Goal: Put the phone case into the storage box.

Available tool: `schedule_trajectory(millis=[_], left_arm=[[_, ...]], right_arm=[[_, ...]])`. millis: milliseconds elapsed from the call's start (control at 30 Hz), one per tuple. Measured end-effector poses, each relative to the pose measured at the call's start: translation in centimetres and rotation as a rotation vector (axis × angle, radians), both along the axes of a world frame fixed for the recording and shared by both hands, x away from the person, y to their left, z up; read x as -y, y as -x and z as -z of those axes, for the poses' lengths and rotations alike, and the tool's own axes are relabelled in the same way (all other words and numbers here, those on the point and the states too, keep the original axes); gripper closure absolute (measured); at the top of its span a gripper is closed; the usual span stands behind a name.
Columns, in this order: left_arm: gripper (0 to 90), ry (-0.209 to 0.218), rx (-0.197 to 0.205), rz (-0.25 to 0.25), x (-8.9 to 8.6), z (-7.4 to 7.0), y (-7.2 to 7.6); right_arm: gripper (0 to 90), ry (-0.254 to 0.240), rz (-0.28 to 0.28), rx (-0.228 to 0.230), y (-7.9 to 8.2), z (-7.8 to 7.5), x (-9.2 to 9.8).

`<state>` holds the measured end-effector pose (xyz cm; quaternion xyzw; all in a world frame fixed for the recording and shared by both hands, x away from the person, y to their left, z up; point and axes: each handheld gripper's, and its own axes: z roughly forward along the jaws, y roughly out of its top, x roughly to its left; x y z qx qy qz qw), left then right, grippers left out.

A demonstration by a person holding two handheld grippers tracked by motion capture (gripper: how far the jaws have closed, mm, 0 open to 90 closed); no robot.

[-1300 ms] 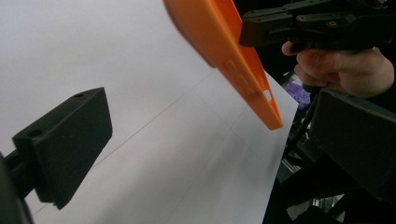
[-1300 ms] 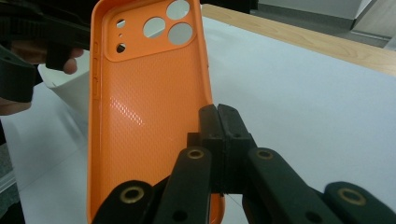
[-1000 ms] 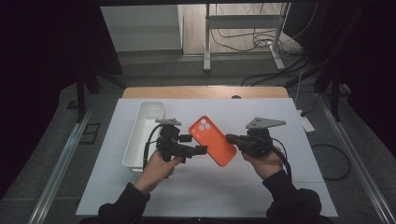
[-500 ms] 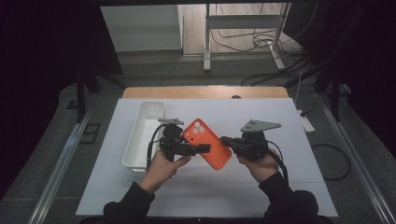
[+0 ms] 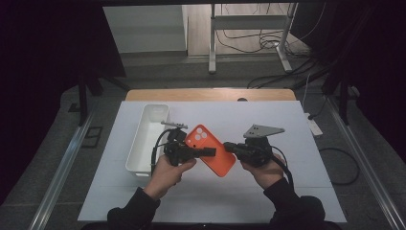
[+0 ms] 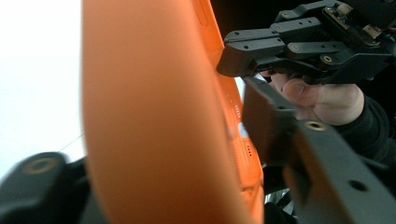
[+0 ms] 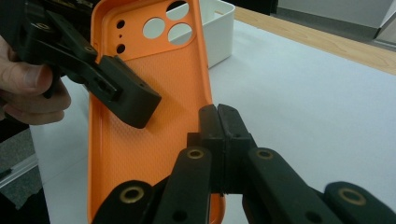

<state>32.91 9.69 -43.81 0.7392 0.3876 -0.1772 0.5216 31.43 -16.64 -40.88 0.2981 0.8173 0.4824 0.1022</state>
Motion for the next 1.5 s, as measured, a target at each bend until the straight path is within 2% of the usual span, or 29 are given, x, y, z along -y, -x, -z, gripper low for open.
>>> schedule_trajectory(millis=[133, 333, 367, 533, 700, 800, 867, 967, 1100, 1333, 1367, 1400, 1433, 1467, 1500], left_arm=[[70.2, 0.006, -0.014, -0.003, 0.0, 0.0, 0.1], [82.2, 0.026, -0.058, -0.015, 0.0, 0.2, 0.0], [84.2, 0.041, -0.077, -0.013, -0.1, 0.4, 0.0], [86.1, 0.04, -0.078, -0.007, -0.2, 0.5, -0.2], [86.4, 0.006, -0.052, -0.012, -0.2, 0.3, -0.1], [86.4, -0.01, -0.044, -0.011, -0.4, 0.3, -0.1], [86.4, -0.016, -0.035, -0.011, -0.5, 0.3, -0.1], [86.3, -0.032, -0.023, -0.007, -0.8, 0.3, -0.1], [86.3, -0.049, -0.012, 0.007, -1.0, 0.3, -0.1], [86.2, -0.08, 0.004, 0.018, -1.3, 0.3, -0.2], [86.2, -0.08, 0.006, 0.022, -1.4, 0.3, -0.2], [86.1, -0.08, 0.006, 0.022, -1.4, 0.3, -0.2], [86.1, -0.085, 0.012, 0.025, -1.4, 0.3, -0.2], [86.1, -0.089, 0.017, 0.028, -1.4, 0.3, -0.2], [86.0, -0.094, 0.021, 0.03, -1.4, 0.3, -0.1]], right_arm=[[88.9, 0.002, 0.0, 0.002, 0.0, 0.1, 0.0], [88.9, 0.0, -0.003, 0.003, 0.0, 0.1, 0.0], [88.7, -0.002, -0.004, 0.004, 0.0, 0.1, 0.0], [87.8, -0.008, -0.017, -0.009, -0.1, 0.2, 0.1], [85.0, -0.02, -0.029, -0.019, -0.1, 0.1, 0.3], [75.7, -0.027, -0.043, -0.027, -0.1, 0.0, 0.5], [69.6, -0.019, -0.033, -0.017, 0.0, -0.1, 0.6], [55.5, 0.002, -0.03, -0.031, -0.2, -0.1, 0.8], [41.0, 0.041, -0.03, -0.066, -0.6, 0.2, 1.0], [14.9, 0.048, -0.059, -0.119, -1.2, 0.5, 1.2], [9.6, 0.054, -0.064, -0.118, -1.3, 0.5, 1.2], [9.6, 0.054, -0.064, -0.118, -1.3, 0.5, 1.2], [5.1, 0.064, -0.062, -0.114, -1.2, 0.6, 1.1], [0.0, 0.093, -0.059, -0.101, -1.1, 0.6, 1.0], [0.0, 0.109, -0.059, -0.091, -1.1, 0.6, 1.0]])
